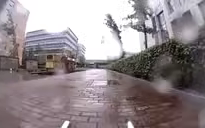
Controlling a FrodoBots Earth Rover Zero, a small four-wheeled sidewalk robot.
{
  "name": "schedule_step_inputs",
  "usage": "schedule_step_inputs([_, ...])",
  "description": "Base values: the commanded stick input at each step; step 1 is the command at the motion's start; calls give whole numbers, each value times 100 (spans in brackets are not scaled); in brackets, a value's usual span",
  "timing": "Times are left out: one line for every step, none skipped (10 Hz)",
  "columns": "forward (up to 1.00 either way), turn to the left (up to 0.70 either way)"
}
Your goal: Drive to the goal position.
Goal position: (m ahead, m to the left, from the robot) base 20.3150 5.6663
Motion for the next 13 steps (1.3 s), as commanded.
schedule_step_inputs([70,0])
schedule_step_inputs([70,0])
schedule_step_inputs([70,0])
schedule_step_inputs([70,0])
schedule_step_inputs([70,0])
schedule_step_inputs([70,0])
schedule_step_inputs([70,0])
schedule_step_inputs([70,0])
schedule_step_inputs([70,0])
schedule_step_inputs([70,0])
schedule_step_inputs([70,0])
schedule_step_inputs([70,0])
schedule_step_inputs([70,0])
